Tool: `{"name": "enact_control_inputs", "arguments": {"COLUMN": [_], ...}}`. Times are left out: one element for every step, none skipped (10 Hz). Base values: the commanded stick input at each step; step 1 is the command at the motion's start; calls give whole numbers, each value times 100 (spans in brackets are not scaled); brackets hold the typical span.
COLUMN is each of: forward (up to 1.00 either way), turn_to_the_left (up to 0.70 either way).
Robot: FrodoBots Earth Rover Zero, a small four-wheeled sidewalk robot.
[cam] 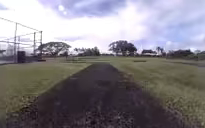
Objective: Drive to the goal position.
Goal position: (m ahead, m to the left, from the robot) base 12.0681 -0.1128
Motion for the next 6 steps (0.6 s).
{"name": "enact_control_inputs", "arguments": {"forward": [50,50,50,50,50,50], "turn_to_the_left": [0,0,0,0,0,0]}}
